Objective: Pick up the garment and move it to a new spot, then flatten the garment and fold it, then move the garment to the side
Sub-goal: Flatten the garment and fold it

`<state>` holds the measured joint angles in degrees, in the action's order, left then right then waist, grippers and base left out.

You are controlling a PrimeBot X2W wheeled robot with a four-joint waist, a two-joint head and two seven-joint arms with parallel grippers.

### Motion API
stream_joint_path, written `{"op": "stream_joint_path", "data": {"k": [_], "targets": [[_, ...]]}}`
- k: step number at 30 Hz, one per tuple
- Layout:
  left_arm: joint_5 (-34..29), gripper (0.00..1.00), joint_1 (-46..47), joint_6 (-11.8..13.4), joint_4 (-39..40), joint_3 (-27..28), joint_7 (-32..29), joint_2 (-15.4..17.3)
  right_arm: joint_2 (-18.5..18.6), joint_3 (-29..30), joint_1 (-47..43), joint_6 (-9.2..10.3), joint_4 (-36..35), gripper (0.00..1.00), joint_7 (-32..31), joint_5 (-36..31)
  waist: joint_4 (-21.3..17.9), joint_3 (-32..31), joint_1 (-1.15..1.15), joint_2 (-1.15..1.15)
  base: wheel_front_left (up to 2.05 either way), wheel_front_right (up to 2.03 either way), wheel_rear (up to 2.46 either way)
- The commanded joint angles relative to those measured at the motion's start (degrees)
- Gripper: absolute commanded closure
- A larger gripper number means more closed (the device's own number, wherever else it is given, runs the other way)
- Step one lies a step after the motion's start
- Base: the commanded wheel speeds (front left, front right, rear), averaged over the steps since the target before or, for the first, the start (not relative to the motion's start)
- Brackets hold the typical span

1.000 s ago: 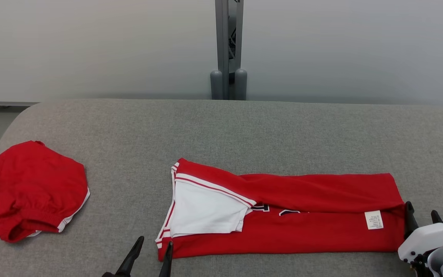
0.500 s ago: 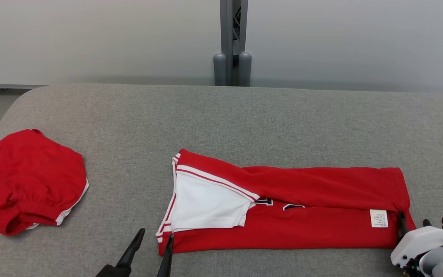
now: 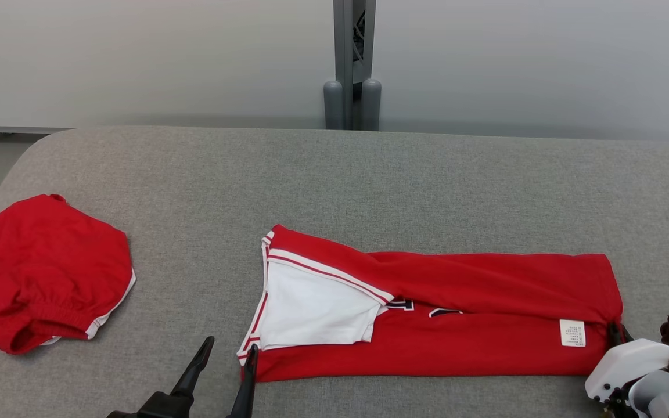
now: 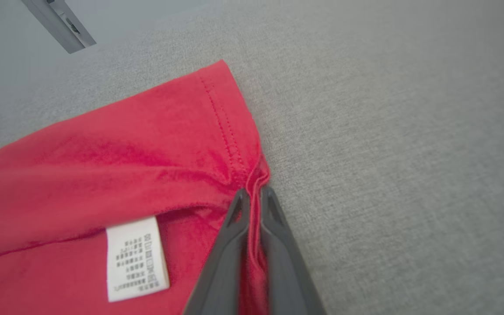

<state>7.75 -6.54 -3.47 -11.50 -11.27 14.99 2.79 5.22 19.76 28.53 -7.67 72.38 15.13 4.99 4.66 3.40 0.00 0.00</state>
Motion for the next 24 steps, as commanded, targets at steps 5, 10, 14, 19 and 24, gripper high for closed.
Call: {"op": "stream_joint_path", "data": {"k": [5, 10, 14, 19, 24], "targets": [[-0.4, 0.00, 0.6, -0.3, 0.0, 0.9, 0.2, 0.2, 3.5, 0.7, -0.2, 0.35, -0.8, 1.00, -0.1, 0.7, -0.1, -0.5, 0.00, 0.00, 0.00, 0.00, 0.00], [-0.4, 0.00, 0.5, -0.2, 0.4, 1.1, 0.2, 0.2, 8.2, 1.0, 0.8, 0.33, -2.5, 1.00, 0.0, 1.2, -1.1, -0.9, 0.00, 0.00, 0.00, 0.00, 0.00], [-0.3, 0.00, 0.3, -0.2, 0.3, 1.1, 0.2, 0.2, 11.4, 0.1, 2.1, 0.32, -2.6, 1.00, -0.3, 1.0, -2.1, -1.4, 0.00, 0.00, 0.00, 0.00, 0.00], [0.2, 0.00, 0.1, 0.0, 0.1, 0.8, 0.2, 0.2, 10.7, -1.7, 4.1, 0.22, -2.3, 1.00, -3.2, 3.4, -3.1, -2.4, 0.00, 0.00, 0.00, 0.00, 0.00], [0.5, 0.00, -0.3, 0.5, -0.2, 0.4, 0.2, 0.2, 6.6, -6.6, 5.0, 0.20, -6.2, 1.00, -6.9, 9.3, -3.5, -3.4, 0.00, 0.00, 0.00, 0.00, 0.00]]}}
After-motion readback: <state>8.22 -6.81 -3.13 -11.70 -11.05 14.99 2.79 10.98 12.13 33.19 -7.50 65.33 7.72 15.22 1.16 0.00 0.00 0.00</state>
